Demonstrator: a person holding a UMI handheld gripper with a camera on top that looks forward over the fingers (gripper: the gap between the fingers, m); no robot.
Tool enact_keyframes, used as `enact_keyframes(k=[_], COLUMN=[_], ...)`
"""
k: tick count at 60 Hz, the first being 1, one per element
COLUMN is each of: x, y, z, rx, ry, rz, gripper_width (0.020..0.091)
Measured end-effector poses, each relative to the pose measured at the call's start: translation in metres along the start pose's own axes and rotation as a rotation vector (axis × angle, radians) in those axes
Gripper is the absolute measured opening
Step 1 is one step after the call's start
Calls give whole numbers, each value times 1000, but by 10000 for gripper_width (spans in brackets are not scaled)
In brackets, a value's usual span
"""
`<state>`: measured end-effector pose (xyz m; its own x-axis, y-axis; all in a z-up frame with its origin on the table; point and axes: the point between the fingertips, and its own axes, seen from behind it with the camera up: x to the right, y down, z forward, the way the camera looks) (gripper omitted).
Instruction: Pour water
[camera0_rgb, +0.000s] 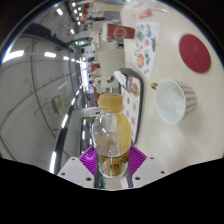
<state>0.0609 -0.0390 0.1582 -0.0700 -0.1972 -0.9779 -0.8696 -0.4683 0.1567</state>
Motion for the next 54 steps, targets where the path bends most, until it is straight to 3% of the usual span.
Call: enact_keyframes(k=[6, 22, 29, 36, 49, 51, 54], x=[-22, -48, 0, 44, 111, 104, 107], y=[-26, -144, -191, -211, -219, -219, -218], z=[-23, -87, -103, -110, -118, -118, -115], rx=[45, 278, 274, 239, 188, 229, 231], ry=[108, 398, 533, 621, 677, 638, 643], rz=[-464, -1374, -1531, -1593, -1534, -1545, -1540], gripper_width=[369, 366, 370, 370, 381, 385, 407])
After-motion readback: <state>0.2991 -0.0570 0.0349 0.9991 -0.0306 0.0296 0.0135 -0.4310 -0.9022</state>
